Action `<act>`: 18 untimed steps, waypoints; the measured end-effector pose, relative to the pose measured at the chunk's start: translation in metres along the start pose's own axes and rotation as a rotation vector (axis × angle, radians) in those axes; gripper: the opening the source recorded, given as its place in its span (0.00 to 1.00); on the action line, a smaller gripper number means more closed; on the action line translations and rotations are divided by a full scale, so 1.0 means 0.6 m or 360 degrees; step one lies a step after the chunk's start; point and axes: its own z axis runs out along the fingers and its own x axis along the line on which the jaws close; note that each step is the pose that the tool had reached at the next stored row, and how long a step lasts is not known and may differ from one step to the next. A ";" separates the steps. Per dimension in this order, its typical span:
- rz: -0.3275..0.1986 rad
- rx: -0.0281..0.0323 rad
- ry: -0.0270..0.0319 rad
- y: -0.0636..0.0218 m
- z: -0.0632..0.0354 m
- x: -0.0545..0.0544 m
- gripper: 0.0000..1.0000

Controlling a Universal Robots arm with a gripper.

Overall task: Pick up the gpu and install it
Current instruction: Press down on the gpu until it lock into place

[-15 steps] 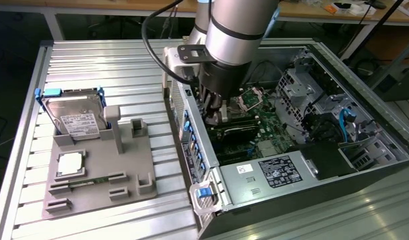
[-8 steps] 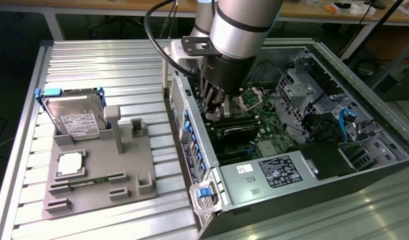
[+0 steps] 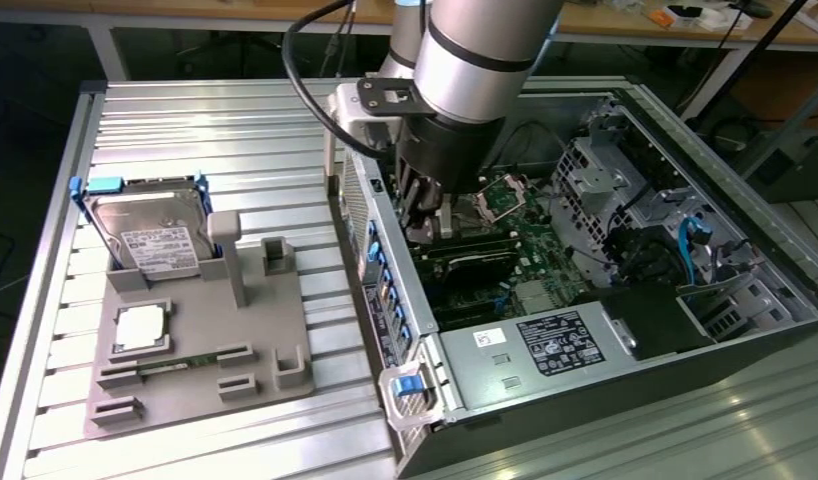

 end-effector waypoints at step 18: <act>0.0011 -0.00081 -0.00279 -0.059 0.004 -0.002 0.11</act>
